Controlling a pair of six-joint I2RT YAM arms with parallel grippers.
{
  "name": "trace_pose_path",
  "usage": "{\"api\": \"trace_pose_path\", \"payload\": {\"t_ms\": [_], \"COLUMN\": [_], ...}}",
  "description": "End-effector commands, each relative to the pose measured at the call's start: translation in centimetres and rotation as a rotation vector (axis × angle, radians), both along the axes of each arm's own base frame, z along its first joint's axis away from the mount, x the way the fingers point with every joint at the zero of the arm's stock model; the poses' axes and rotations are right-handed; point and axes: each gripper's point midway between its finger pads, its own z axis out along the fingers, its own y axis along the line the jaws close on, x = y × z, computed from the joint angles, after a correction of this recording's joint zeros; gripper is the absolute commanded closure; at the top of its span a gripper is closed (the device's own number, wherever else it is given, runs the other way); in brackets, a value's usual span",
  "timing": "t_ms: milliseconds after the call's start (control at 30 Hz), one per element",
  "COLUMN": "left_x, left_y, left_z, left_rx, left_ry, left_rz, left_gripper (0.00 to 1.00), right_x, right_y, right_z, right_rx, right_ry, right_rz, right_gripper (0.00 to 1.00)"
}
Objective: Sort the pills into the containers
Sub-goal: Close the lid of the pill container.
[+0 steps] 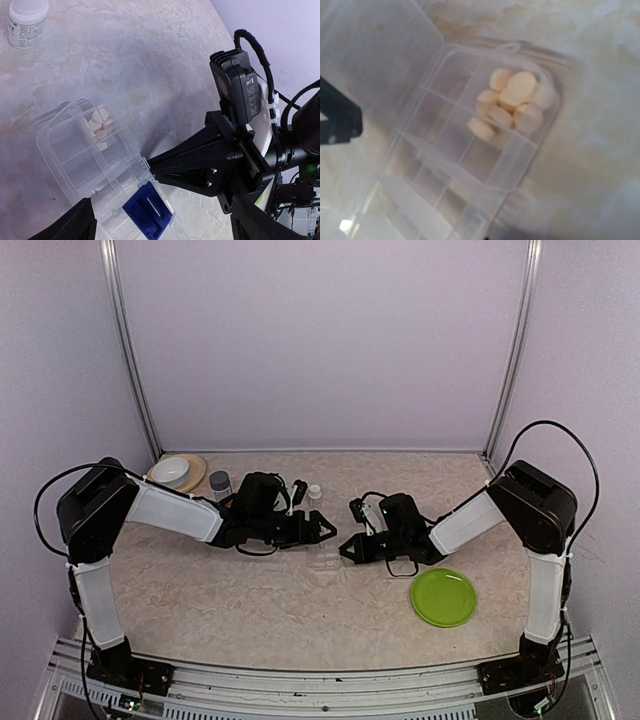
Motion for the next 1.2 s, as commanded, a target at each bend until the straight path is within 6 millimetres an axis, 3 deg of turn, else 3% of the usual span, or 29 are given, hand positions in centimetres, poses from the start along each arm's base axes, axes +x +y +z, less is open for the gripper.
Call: {"api": "trace_pose_path", "payload": {"t_ms": [0, 833, 933, 1167], "left_x": [-0.2, -1.8, -1.7, -1.5], "left_y": [-1.8, -5.0, -5.0, -4.1], "left_z": [1.5, 0.0, 0.1, -1.6], "left_rx": [-0.061, -0.096, -0.093, -0.027], "left_ry": [-0.019, 0.037, 0.034, 0.053], "left_rz": [-0.039, -0.114, -0.108, -0.074], "left_gripper": [0.09, 0.10, 0.10, 0.11], "right_x": [-0.5, -0.7, -1.0, -1.7], "right_y": [0.6, 0.9, 1.2, 1.5], "right_z": [-0.9, -1.0, -1.0, -0.9], "right_rx": [-0.016, -0.007, -0.001, 0.002], "right_ry": [0.012, 0.019, 0.022, 0.023], "right_rz": [0.021, 0.038, 0.048, 0.063], "right_gripper": [1.00, 1.00, 1.00, 1.00]}}
